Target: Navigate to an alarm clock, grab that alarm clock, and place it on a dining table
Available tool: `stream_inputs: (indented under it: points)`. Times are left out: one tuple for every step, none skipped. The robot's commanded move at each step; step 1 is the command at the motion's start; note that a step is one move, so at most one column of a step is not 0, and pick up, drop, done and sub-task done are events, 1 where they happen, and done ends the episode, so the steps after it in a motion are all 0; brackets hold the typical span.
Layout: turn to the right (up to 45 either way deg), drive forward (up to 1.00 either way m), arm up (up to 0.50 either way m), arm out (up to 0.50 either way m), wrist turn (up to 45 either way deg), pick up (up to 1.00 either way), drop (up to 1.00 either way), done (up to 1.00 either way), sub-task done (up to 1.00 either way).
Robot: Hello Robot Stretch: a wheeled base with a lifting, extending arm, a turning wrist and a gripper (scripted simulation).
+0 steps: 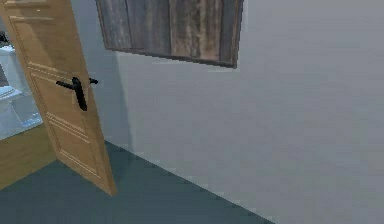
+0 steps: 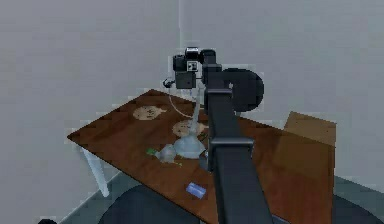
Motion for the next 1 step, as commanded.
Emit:
stream_inputs:
  points:
    - [0.0, 0.0, 0.0, -0.08, 0.0, 0.0, 0.0, 0.0, 0.0]
